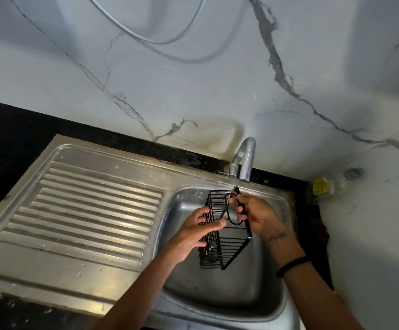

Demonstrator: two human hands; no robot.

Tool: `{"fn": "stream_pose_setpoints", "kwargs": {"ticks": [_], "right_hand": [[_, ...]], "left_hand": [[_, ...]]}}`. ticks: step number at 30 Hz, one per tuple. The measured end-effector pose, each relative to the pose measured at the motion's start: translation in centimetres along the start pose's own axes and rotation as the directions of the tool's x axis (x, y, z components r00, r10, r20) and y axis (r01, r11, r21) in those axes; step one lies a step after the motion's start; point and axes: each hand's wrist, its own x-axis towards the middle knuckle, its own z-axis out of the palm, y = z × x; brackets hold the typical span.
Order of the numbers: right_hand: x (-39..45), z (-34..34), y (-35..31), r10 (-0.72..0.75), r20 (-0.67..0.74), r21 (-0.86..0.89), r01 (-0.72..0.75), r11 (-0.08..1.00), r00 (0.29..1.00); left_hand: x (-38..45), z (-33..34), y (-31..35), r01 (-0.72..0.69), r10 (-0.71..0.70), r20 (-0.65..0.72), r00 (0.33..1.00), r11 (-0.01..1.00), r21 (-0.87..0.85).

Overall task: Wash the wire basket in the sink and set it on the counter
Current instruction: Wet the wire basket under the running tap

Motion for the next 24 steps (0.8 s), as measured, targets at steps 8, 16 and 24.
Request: {"fn": "stream_pose_setpoints", "kwargs": {"ticks": [8,16,24], "right_hand": [[-0.3,0.2,1.0,-0.033,0.065,-0.058,0.037,0.998,0.997],[-1.5,-2.3,-0.1,-0.133,0.116,-0.076,0.142,0.987,0.984],[-3.4,-3.6,-0.9,-0.071,0.086,-0.207,0.087,0.974,0.994]], "left_hand": [[0.7,1.9,1.2,-0.258,0.349,-0.252,0.903,0.907,0.333],[4.1,3.2,3.6,-0.390,0.507,-0.057,0.860,0.724,0.569],[4.2,3.9,3.8,-0.531,0.600,0.073,0.797,0.638,0.557]]}}
